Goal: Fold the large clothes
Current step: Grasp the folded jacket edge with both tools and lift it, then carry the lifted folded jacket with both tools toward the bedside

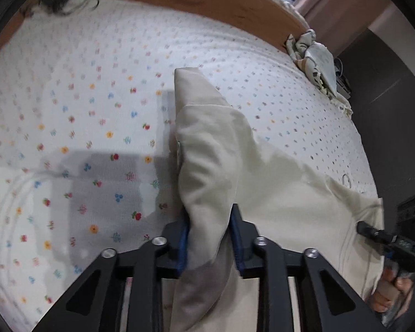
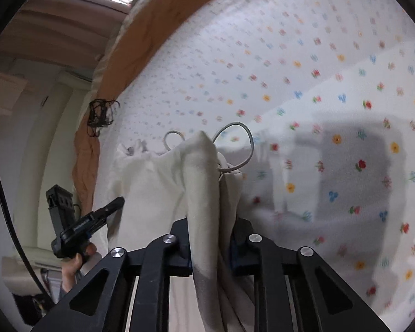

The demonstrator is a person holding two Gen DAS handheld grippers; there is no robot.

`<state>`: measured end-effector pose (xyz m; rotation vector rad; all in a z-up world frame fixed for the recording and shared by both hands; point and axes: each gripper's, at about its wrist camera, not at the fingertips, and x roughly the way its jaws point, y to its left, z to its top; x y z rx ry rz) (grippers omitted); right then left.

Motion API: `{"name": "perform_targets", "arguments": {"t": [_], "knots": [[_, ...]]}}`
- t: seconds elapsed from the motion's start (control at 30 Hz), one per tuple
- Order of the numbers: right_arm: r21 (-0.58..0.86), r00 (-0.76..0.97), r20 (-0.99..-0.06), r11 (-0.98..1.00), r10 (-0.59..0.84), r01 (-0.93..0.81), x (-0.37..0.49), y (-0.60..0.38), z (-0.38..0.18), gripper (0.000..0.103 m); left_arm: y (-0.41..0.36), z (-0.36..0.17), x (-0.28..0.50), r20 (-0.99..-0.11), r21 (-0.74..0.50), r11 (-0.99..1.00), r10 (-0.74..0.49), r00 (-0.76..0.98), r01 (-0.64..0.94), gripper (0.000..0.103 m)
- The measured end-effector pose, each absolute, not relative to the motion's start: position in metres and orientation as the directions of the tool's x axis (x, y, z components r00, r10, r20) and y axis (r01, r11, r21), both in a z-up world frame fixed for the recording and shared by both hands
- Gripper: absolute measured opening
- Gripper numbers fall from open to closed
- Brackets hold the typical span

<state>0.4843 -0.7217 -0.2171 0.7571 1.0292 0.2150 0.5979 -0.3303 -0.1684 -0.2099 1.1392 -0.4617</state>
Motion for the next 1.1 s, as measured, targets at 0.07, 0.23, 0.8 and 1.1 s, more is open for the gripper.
{"name": "perform_targets", "arguments": {"t": [0.07,0.23,0.8,1.1], "knots": [[0.653,0.545,-0.685,0.739,0.484,0.164,0.479,-0.715,-0.203,0.017,-0.33,-0.155,0.594,-0.811,-0.39,0.885,-0.461,0.361,0.255,0.021],[0.619,0.6,-0.673,0.774,0.432,0.138,0.456,-0.697,-0.158,0.016,-0.322,-0.114,0.576,-0.766,-0.402,0.869,-0.491,0.415,0.287,0.02],[0.527,0.737,-0.58,0.85,0.348,0.014,0.364,-0.629,-0.028,0.016,-0.269,0.018,0.485,-0.607,-0.437,0.83,-0.557,0.567,0.347,0.018],[0.488,0.77,-0.506,0.865,0.389,-0.117,0.34,-0.558,0.033,0.016,-0.2,0.084,0.453,-0.525,-0.439,0.834,-0.541,0.658,0.335,0.017]]}}
